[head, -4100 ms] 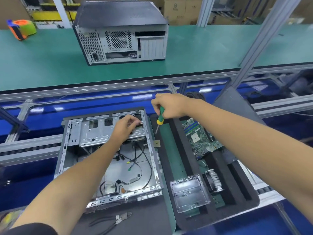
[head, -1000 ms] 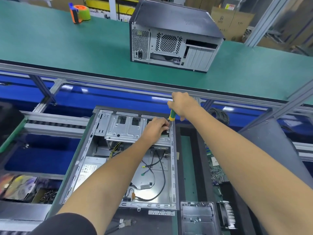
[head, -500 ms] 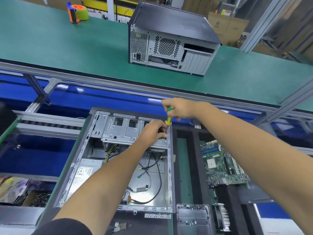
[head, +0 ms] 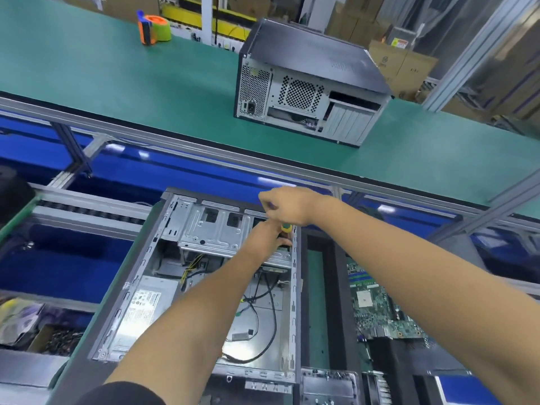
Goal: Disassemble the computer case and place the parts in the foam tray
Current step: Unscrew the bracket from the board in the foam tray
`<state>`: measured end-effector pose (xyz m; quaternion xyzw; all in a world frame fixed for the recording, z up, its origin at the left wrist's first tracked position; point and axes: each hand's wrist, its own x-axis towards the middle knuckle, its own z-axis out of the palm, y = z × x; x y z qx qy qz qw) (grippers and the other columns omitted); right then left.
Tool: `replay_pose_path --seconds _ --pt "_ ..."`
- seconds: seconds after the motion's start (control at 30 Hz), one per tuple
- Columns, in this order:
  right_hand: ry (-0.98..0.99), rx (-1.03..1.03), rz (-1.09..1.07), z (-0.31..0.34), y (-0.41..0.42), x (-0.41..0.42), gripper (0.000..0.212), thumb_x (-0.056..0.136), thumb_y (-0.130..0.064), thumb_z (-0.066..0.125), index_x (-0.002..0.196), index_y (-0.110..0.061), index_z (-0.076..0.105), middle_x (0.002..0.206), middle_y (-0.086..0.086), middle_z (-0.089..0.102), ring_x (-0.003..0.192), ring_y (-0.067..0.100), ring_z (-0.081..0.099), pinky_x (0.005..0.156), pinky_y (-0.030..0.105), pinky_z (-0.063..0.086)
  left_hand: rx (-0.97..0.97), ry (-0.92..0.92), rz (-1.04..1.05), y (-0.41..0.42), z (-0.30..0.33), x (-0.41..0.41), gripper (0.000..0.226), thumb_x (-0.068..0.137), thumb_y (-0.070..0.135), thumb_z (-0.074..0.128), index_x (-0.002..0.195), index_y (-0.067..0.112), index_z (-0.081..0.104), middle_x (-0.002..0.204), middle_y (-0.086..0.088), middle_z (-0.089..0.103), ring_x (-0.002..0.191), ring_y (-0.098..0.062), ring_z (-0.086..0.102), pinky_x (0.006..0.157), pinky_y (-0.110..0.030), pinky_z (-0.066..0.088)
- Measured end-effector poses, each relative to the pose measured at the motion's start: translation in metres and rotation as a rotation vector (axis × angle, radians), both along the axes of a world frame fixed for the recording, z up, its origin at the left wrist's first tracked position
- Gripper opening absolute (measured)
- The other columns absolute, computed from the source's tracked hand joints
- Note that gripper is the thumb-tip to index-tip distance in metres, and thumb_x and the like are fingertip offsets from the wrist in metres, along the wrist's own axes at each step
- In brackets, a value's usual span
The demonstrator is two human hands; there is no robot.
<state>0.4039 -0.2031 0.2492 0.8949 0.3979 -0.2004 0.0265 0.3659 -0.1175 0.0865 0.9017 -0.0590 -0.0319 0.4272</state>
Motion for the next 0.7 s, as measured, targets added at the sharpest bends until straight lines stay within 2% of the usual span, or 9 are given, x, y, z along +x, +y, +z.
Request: replay_pose_path --seconds 0.03,0.13,0.2,0.3,0.4,0.47,0.57,0.7 --pt "-0.045 -0.012 -0.073 0.0 0.001 -0.001 0.017 0.1 -0.031 0.05 0.096 -0.015 0.047 0.09 0.006 0.057 0.082 0.029 0.052 0.063 0.037 0.036 0.02 -0.01 -0.007 0.001 0.001 0.001 0.004 0.095 0.011 0.07 0.098 0.012 0.072 0.096 0.006 0.072 0.091 -0.01 0.064 0.093 -0.032 0.051" --pt "-0.269 -0.263 -0.223 0.009 0.003 -0.001 0.035 0.103 -0.046 0.044 0.089 -0.013 0.048 0.084 0.003 0.05 0.078 0.029 0.053 0.064 0.036 0.04 0.106 -0.032 -0.031 0.001 0.008 -0.003 0.006 0.094 0.019 0.072 0.098 0.016 0.068 0.098 0.001 0.071 0.092 -0.015 0.062 0.085 -0.032 0.048" --pt "-0.254 -0.295 -0.223 0.009 0.006 -0.001 0.041 0.103 -0.044 0.045 0.077 -0.013 0.05 0.079 0.003 0.046 0.075 0.027 0.052 0.064 0.036 0.04 0.084 -0.029 -0.026 0.0 0.007 -0.005 0.008 0.093 0.017 0.073 0.099 0.017 0.068 0.095 0.005 0.071 0.087 -0.011 0.06 0.082 -0.029 0.047" --pt "-0.225 -0.29 -0.104 0.006 0.017 -0.004 0.037 0.102 -0.031 0.048 0.069 -0.014 0.047 0.072 0.003 0.046 0.074 0.029 0.05 0.057 0.033 0.035 0.041 0.01 -0.024 0.001 0.008 -0.007 0.006 0.093 0.01 0.072 0.098 0.013 0.07 0.093 0.004 0.074 0.086 -0.008 0.065 0.083 -0.022 0.047" --pt "-0.203 -0.338 0.037 0.005 0.022 -0.004 0.021 0.094 -0.019 0.051 0.075 -0.013 0.05 0.071 0.004 0.052 0.067 0.025 0.043 0.054 0.032 0.028 0.016 0.022 -0.018 0.001 0.006 -0.006 0.006 0.093 0.008 0.071 0.099 0.01 0.072 0.093 0.002 0.076 0.086 -0.007 0.067 0.087 -0.02 0.049" --pt "-0.146 -0.341 0.118 0.009 0.017 0.002 0.02 0.094 -0.017 0.05 0.074 -0.016 0.047 0.071 0.004 0.052 0.064 0.022 0.039 0.056 0.034 0.029 0.011 0.016 -0.02 0.001 0.006 -0.005 0.007 0.093 0.008 0.072 0.099 0.01 0.071 0.093 0.002 0.076 0.085 -0.007 0.066 0.088 -0.022 0.049" --pt "-0.093 -0.299 0.215 0.02 -0.004 0.02 0.025 0.097 -0.017 0.05 0.074 -0.017 0.04 0.066 0.001 0.045 0.06 0.017 0.033 0.056 0.036 0.025 0.042 -0.02 -0.047 0.002 0.006 -0.003 0.01 0.09 0.011 0.076 0.098 0.01 0.069 0.093 0.001 0.074 0.088 -0.016 0.067 0.085 -0.031 0.05" --pt "-0.046 -0.341 0.391 0.025 -0.02 0.037 0.01 0.094 -0.014 0.051 0.086 -0.012 0.045 0.067 0.005 0.048 0.063 0.024 0.035 0.059 0.038 0.029 0.049 -0.029 -0.056 0.003 0.005 -0.001 0.015 0.088 0.014 0.078 0.097 0.008 0.068 0.095 -0.003 0.073 0.089 -0.02 0.065 0.083 -0.033 0.049"
